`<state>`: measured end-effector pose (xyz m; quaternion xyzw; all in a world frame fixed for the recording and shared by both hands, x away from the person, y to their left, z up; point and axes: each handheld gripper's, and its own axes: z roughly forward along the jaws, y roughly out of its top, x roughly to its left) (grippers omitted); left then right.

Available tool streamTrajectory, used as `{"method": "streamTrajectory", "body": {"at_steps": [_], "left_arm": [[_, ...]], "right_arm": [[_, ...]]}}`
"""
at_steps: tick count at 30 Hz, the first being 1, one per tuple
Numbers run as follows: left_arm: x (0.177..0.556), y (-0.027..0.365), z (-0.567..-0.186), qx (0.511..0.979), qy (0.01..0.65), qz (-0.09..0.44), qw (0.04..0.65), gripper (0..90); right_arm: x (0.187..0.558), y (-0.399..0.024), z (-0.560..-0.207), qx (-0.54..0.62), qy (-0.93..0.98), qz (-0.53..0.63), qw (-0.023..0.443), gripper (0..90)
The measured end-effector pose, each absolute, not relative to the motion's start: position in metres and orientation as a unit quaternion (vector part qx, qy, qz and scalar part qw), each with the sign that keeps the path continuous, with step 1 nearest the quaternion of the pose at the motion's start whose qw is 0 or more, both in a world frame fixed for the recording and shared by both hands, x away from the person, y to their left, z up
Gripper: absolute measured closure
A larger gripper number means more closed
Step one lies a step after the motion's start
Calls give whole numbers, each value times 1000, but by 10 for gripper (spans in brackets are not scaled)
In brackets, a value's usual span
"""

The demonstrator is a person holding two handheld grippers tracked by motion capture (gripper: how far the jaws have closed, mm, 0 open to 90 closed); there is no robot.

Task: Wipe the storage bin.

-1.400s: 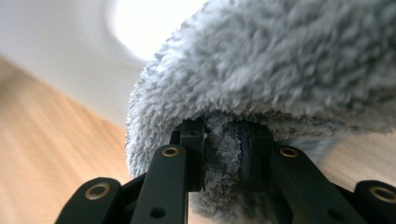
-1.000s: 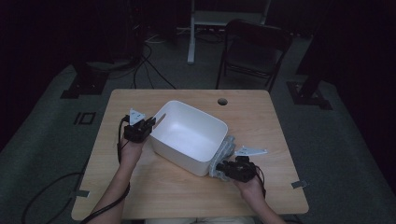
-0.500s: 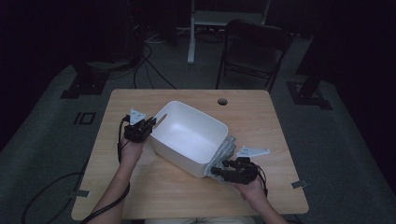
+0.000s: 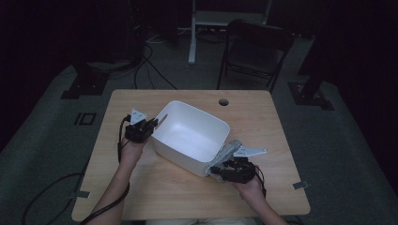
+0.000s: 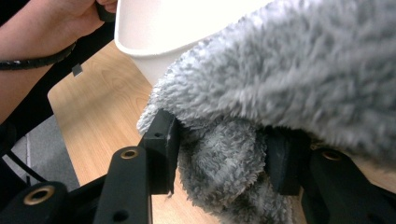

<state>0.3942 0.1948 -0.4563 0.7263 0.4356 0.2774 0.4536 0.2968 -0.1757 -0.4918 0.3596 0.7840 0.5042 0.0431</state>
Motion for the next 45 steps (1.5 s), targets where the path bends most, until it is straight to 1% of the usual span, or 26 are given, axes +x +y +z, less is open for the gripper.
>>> {"method": "streamTrajectory", "body": {"at_steps": [3,9,12,14,18,20,23,25,29,32,37,41,45], "left_arm": [[395,195,-456,726,437,277,454,859],[395,194,-456,725,439,278,453,857],[394,193,-456,726,438,280,450,855],[395,194,-456,726,437,279,453,852],[394,194,-456,725,438,280,452,848],[394,194,-456,725,439,280,451,845],[395,195,-456,722,443,278,453,838],[395,195,-456,720,446,276,454,832],[396,197,-455,722,445,271,456,823],[394,199,-454,725,444,263,457,818],[388,200,-453,732,441,251,454,793],[379,201,-452,743,434,240,450,712],[367,200,-452,748,427,241,447,676]], "right_arm": [[297,-175,-494,356,790,497,47,562],[299,-174,-499,353,797,487,57,561],[300,-172,-507,358,806,466,64,561],[304,-170,-516,371,807,456,46,561],[311,-165,-531,375,822,426,42,563],[314,-164,-536,377,827,415,43,583],[317,-164,-542,381,830,405,40,650],[318,-165,-539,384,831,401,38,677],[315,-174,-529,383,825,412,47,681],[318,-191,-516,400,807,430,67,681],[327,-218,-502,430,773,458,87,679],[330,-231,-493,443,754,476,95,675],[330,-239,-487,449,743,485,102,673]]}}
